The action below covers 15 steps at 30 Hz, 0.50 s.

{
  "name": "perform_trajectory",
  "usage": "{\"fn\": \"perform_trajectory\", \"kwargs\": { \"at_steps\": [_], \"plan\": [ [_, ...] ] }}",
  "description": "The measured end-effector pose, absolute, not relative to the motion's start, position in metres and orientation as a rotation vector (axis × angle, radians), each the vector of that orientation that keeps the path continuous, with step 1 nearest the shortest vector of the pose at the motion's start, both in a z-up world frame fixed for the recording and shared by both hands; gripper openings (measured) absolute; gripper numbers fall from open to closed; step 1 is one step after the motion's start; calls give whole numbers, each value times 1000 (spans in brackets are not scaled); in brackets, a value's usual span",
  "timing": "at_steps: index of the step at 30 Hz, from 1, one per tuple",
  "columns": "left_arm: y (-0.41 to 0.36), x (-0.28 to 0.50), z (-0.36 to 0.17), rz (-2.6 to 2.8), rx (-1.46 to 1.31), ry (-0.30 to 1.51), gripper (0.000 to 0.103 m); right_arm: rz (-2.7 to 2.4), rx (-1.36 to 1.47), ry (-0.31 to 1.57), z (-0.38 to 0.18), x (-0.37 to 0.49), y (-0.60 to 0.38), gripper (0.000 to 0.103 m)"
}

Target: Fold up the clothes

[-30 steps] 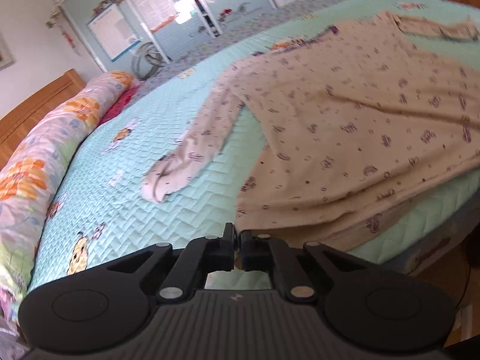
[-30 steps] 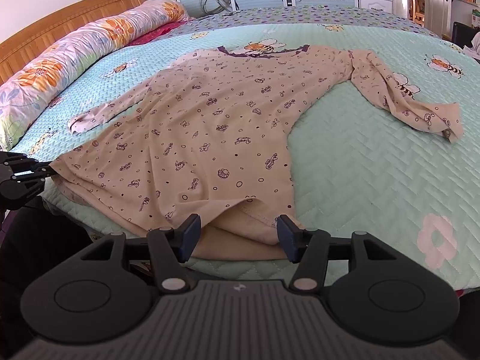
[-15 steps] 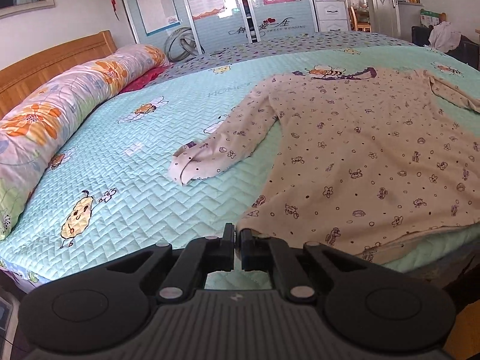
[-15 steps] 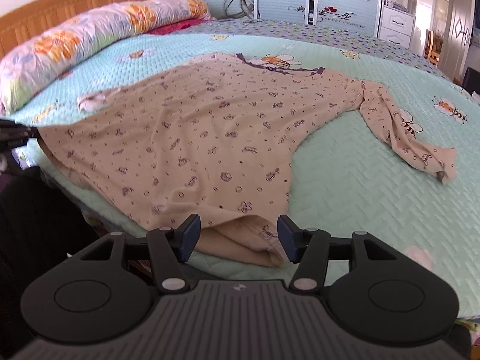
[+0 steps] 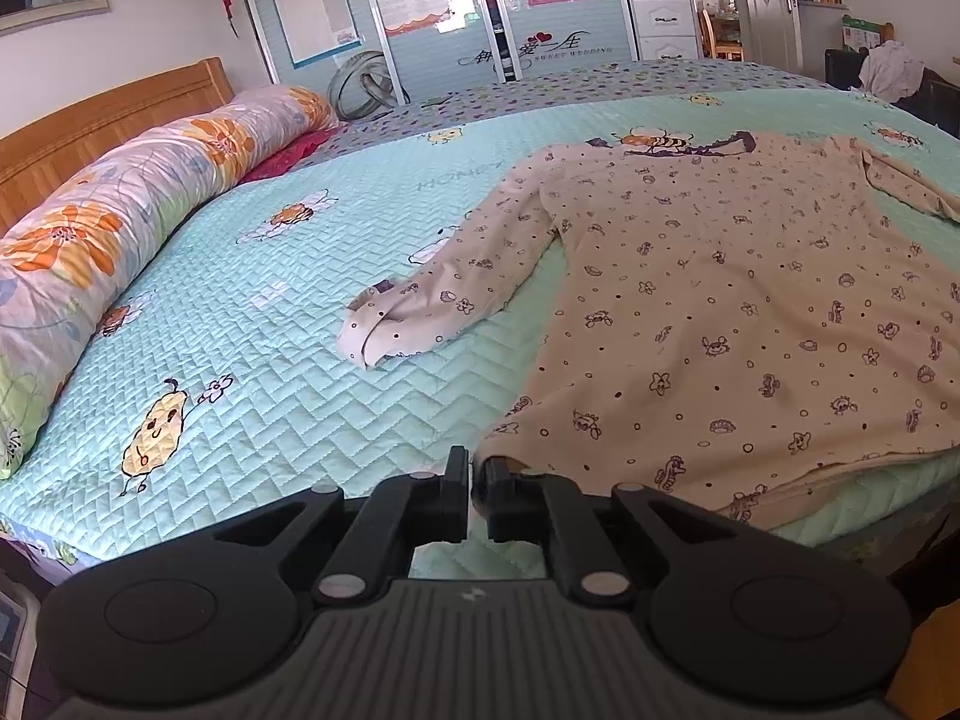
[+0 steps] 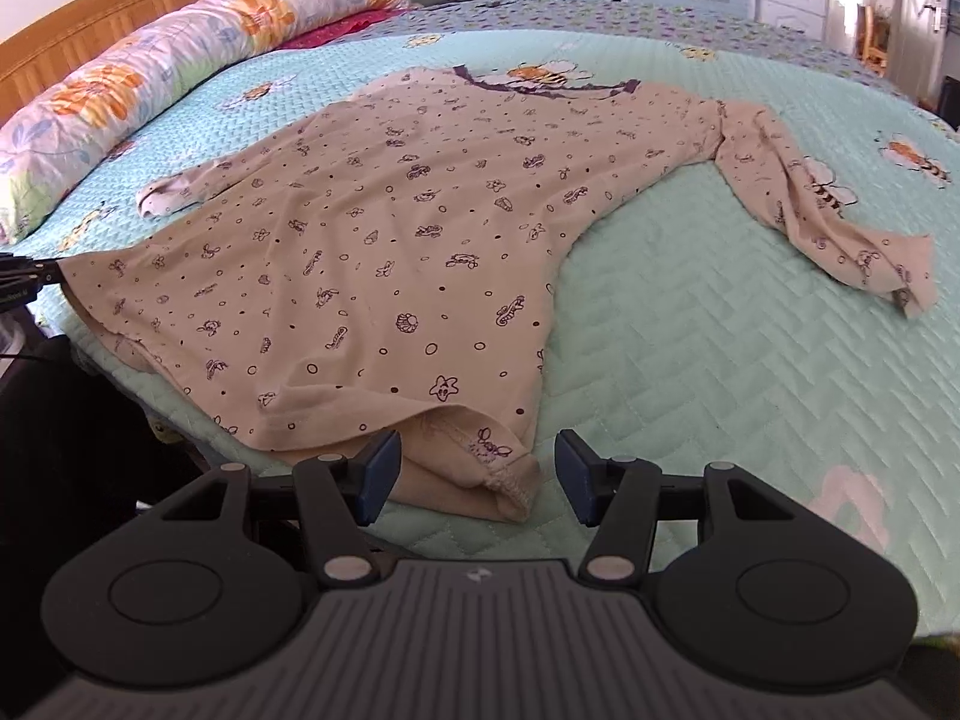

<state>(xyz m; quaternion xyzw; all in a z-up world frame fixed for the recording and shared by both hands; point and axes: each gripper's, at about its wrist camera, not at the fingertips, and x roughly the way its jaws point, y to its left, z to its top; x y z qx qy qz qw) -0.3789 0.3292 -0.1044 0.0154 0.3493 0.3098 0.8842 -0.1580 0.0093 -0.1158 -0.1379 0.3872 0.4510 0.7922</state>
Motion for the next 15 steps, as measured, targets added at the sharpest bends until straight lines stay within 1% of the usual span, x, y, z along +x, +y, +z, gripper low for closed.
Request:
{"fn": "perform_trajectory", "kwargs": {
  "at_steps": [2, 7, 8, 9, 10, 11, 13, 15],
  "plan": [
    [329, -378, -105, 645, 34, 730, 7, 1042, -316, 843, -116, -149, 8, 62],
    [328, -376, -105, 643, 38, 735, 7, 1225, -452, 858, -117, -134, 14, 62],
    [327, -376, -105, 643, 38, 736, 7, 1248, -490, 855, -117, -133, 17, 59],
    [327, -376, -105, 644, 38, 736, 7, 1254, -517, 860, -118, -132, 19, 50],
    [327, -376, -105, 644, 37, 737, 7, 1250, -543, 873, -119, -132, 21, 22],
    [328, -376, -104, 645, 37, 737, 7, 1246, -568, 888, -120, -133, 24, 9],
    [328, -376, -103, 647, 34, 736, 7, 1253, -586, 871, -118, -140, 18, 8],
    [329, -377, -100, 646, 27, 727, 7, 1219, -542, 856, -107, -146, 8, 8]
  ]
}}
